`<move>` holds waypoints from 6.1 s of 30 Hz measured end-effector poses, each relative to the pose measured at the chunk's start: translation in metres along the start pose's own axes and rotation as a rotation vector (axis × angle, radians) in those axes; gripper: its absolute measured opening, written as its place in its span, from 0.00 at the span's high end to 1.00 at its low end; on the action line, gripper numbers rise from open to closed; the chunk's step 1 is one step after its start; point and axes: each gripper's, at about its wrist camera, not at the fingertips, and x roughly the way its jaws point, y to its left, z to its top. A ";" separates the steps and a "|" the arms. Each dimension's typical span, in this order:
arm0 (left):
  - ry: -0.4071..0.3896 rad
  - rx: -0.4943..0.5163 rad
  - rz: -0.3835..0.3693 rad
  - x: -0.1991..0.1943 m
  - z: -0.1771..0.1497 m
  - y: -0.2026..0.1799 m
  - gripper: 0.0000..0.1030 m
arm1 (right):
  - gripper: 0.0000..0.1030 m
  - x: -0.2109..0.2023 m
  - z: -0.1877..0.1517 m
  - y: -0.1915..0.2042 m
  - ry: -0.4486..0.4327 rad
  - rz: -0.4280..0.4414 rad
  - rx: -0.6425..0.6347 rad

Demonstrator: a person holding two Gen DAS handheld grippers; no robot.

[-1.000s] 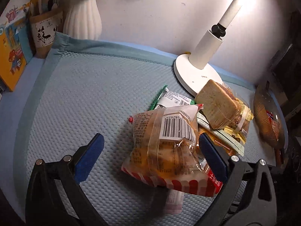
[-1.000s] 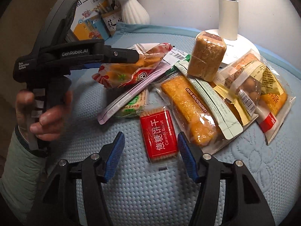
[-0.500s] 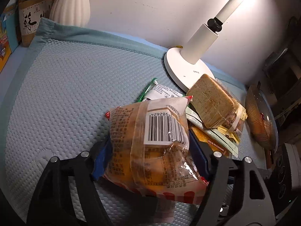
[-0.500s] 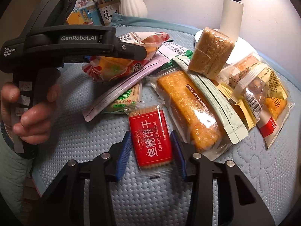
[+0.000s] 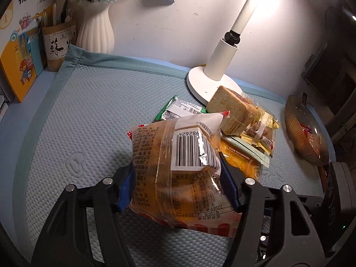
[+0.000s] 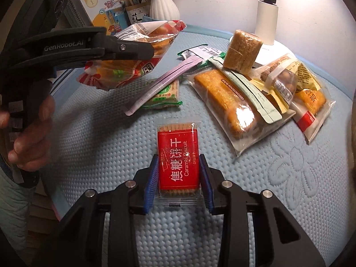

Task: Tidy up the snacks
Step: 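Grasp the red caramel biscuit pack with the right tool while the left grasps the red-striped bread bag, then carry both snacks to the glass bowl and release them inside, then move both open tools back toward the remaining snacks, then grasp the bread loaf with the right tool while the left grasps the pink stick pack, then carry the bread loaf and pink stick pack to the glass bowl and release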

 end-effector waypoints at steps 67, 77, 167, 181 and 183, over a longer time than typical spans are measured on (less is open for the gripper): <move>-0.151 0.380 -0.225 0.073 0.062 -0.355 0.20 | 0.49 -0.216 -0.012 -0.321 -0.422 -0.410 0.664; -0.162 0.310 -0.226 0.045 0.045 -0.324 0.12 | 0.49 -0.225 -0.044 -0.285 -0.411 -0.330 0.670; 0.012 0.101 0.073 -0.024 -0.042 -0.041 0.82 | 0.67 -0.069 0.056 -0.076 -0.123 0.126 0.351; 0.102 0.148 -0.019 0.002 -0.126 -0.117 0.82 | 0.64 -0.096 -0.102 -0.145 -0.103 0.190 0.669; 0.106 0.156 -0.019 0.004 -0.127 -0.120 0.81 | 0.59 -0.100 -0.107 -0.147 -0.102 0.157 0.658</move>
